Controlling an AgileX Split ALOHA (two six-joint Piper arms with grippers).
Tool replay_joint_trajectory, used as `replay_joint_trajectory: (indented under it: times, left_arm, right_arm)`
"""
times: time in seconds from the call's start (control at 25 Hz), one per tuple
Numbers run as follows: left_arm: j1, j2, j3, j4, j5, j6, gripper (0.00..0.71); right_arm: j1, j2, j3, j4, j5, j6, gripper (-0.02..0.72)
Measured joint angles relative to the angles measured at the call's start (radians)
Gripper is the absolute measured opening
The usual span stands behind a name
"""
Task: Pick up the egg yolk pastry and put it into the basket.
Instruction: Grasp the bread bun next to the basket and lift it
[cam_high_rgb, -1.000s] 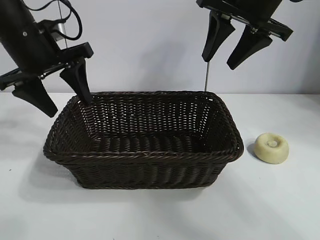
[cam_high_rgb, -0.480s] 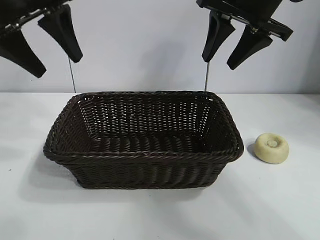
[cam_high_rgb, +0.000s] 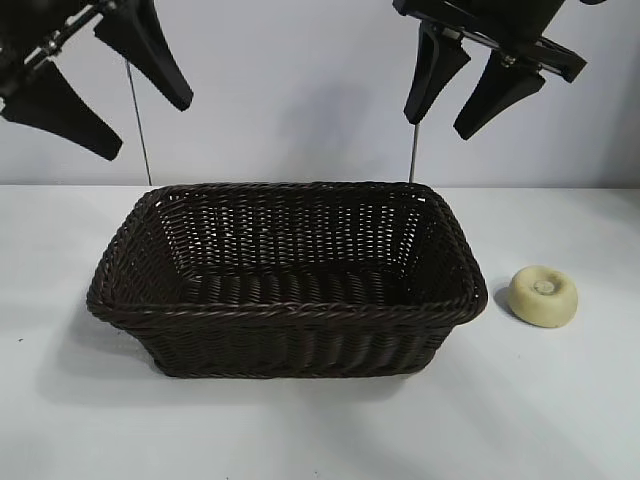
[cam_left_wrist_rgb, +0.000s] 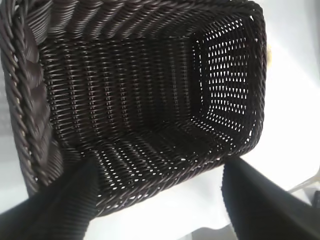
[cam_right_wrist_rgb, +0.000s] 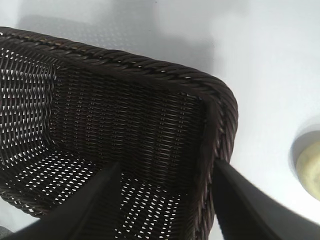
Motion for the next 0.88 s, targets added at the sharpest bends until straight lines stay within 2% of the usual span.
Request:
replay_joint_trajectory:
  times: [0.88]
  left_arm:
    - [0.0,0.001,0.078,-0.025,-0.093,0.004,0.507]
  right_arm:
    - [0.0,0.0,0.0,0.0,-0.001,0.0,0.402]
